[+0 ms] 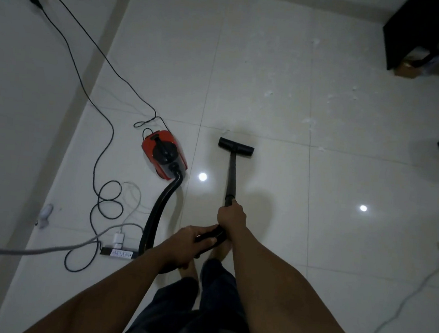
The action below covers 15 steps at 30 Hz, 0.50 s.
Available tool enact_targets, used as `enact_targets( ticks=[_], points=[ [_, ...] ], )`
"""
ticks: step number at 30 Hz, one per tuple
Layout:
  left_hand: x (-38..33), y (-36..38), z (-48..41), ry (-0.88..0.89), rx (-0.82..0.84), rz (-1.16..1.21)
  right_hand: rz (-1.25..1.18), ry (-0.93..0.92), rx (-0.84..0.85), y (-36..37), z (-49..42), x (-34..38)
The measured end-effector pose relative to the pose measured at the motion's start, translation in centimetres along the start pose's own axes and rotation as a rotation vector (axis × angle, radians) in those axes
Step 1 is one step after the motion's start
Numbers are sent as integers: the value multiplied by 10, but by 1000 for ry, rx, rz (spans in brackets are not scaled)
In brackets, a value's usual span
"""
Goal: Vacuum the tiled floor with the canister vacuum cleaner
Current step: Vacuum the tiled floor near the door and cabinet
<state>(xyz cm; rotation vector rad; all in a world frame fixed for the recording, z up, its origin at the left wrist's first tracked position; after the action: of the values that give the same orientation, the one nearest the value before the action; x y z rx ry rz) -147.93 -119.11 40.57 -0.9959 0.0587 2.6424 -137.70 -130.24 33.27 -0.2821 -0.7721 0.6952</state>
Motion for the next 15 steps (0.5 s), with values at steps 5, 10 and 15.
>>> enact_targets(
  ticks=[5, 10, 15],
  points=[
    [-14, 14, -12, 2, 4, -18, 4, 15, 16, -12, -16, -13],
    [-22, 17, -27, -1, -17, 3, 53, -19, 63, -17, -32, -6],
    [-22, 16, -41, -16, -28, 23, 73, -53, 102, -17, -45, 6]
  ],
)
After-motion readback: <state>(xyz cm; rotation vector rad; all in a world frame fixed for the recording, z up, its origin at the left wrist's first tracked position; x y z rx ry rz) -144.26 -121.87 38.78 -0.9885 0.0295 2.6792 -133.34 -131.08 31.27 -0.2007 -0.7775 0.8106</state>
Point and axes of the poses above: each hand's wrist, its own z-axis away from the middle knuckle, its own y-axis out of the palm, x = y × z, the point moved 10 cm from there along -z, towards the middle knuckle, and after that the axes turned 8 degrees about -y, right-handed, at the moved point
